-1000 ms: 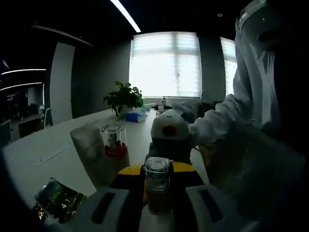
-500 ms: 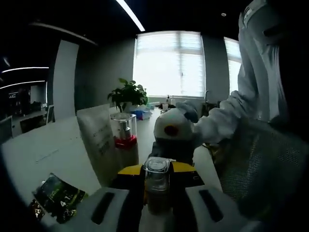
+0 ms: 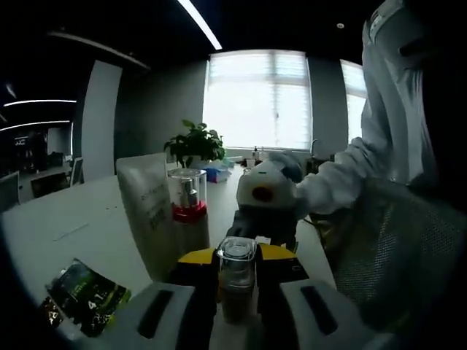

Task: Arrange the skincare products in the storage area until every visible bottle or jar stands upright without overlapping.

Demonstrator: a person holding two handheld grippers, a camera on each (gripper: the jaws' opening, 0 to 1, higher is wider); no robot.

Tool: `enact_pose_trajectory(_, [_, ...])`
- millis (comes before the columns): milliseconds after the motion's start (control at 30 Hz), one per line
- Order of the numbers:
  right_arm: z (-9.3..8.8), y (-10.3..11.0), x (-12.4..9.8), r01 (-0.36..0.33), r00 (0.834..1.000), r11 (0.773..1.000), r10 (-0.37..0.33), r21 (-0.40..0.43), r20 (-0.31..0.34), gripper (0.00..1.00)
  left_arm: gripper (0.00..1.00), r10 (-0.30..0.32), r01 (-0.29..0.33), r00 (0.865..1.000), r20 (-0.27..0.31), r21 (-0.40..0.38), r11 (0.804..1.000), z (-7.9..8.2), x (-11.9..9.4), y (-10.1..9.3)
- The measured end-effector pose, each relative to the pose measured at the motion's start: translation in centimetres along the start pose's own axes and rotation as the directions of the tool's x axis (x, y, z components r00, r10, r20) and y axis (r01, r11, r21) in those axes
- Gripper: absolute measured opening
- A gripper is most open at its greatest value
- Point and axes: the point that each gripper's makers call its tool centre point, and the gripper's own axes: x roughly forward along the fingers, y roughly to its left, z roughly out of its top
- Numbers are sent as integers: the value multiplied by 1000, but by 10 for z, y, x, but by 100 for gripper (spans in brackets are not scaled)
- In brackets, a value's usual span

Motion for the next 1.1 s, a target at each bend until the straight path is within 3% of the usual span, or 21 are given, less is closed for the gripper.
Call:
enact_pose_trajectory(200, [12,1,-3,25,999,999,-25,-30,21,15,16,-5,5,1000,13,-13,1000,4,3,-7])
enact_pose_trajectory(533, [11,1,-3,23,1000,999,-22,-37,19,13,16,-7,7,1000,26,-1,1000,7,-1,-8])
enact_pose_trajectory(733, [8,1,-3,19,1000,999,-19,-43,5,13,16,-9,9,997,77,6,1000,23,0,-14])
enact_pose_trajectory(933, [8,3,-3,15,1000,999,-15,-45,0,13,14,16,-19,995,103,27,999,35,-12,-9])
enact_pose_trajectory(1100, [11,3,-4,17,1000,999,-17,-50,7,15,15,55,-57,996,76,30,998,30,-29,-4])
